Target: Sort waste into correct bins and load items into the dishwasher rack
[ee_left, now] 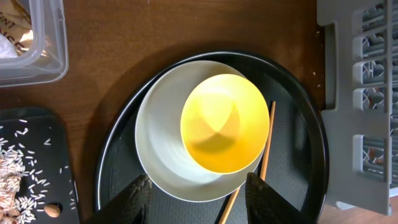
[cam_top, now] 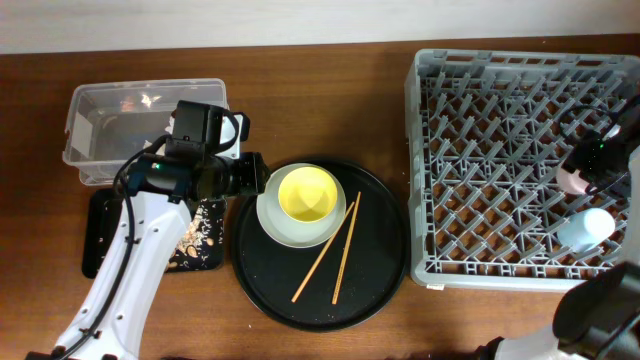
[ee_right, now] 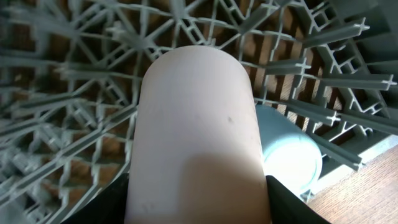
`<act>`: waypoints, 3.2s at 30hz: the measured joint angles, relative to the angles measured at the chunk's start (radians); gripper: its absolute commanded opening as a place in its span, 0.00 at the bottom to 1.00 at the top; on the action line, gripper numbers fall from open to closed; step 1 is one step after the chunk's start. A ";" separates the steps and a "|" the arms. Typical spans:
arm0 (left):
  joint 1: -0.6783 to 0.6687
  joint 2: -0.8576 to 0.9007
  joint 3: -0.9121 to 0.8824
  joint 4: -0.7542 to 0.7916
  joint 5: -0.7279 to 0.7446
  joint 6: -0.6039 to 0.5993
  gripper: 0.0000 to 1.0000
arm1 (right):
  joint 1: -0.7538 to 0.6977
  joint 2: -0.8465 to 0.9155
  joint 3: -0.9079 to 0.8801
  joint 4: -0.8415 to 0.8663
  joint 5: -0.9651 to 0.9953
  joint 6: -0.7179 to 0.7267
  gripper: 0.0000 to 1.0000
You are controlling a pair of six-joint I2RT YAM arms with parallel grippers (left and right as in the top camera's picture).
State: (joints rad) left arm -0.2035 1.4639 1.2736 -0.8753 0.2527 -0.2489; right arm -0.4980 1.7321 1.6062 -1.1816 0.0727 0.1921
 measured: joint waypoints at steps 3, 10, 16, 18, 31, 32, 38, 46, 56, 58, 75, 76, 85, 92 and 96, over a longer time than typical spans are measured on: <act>0.000 0.000 0.000 0.000 -0.001 0.000 0.48 | -0.007 0.037 0.000 0.026 -0.037 0.011 0.57; 0.000 0.000 0.000 0.000 -0.004 0.000 0.49 | -0.007 0.094 0.000 0.042 -0.101 0.017 0.98; 0.000 0.000 0.000 -0.018 -0.005 0.003 0.54 | -0.007 0.094 0.000 0.024 -0.185 0.013 1.00; 0.000 0.000 0.000 -0.046 -0.023 0.003 0.54 | -0.004 0.092 0.000 0.022 -0.212 0.010 0.99; 0.048 0.000 0.000 -0.228 -0.288 -0.079 0.70 | 0.719 -0.099 0.006 0.010 -0.333 -0.064 0.91; 0.069 0.000 0.000 -0.235 -0.299 -0.082 0.72 | 0.755 -0.081 0.006 0.018 -0.329 -0.058 0.91; 0.125 0.000 0.000 -0.258 -0.313 -0.093 0.77 | 0.980 0.187 0.006 0.118 -0.329 0.048 0.72; 0.125 0.000 0.000 -0.258 -0.313 -0.095 0.77 | 1.034 0.392 0.006 0.214 -0.329 0.195 0.21; 0.125 0.000 0.000 -0.257 -0.313 -0.095 0.77 | 0.955 0.327 0.027 0.108 -0.199 0.189 0.04; 0.125 0.000 0.000 -0.256 -0.313 -0.095 0.77 | 0.887 0.212 0.081 0.099 -0.112 0.154 0.04; 0.125 0.000 0.000 -0.174 -0.313 -0.096 0.78 | 0.343 0.253 0.148 0.636 1.055 -0.146 0.04; 0.125 0.000 0.000 -0.174 -0.314 -0.096 0.78 | 0.315 0.293 0.147 0.661 1.093 -0.182 0.04; 0.125 0.000 0.000 -0.163 -0.313 -0.096 0.78 | 0.218 0.407 0.146 0.682 1.130 -0.264 0.04; 0.125 0.000 0.000 -0.160 -0.313 -0.096 0.78 | 0.235 0.421 0.160 0.499 1.023 -0.132 0.04; 0.125 0.000 0.000 -0.160 -0.313 -0.096 0.78 | 0.251 0.419 0.164 0.346 0.960 0.017 0.23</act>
State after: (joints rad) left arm -0.0788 1.4639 1.2736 -1.0355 -0.0605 -0.3447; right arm -0.2474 2.1513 1.7706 -0.8352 1.0325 0.2092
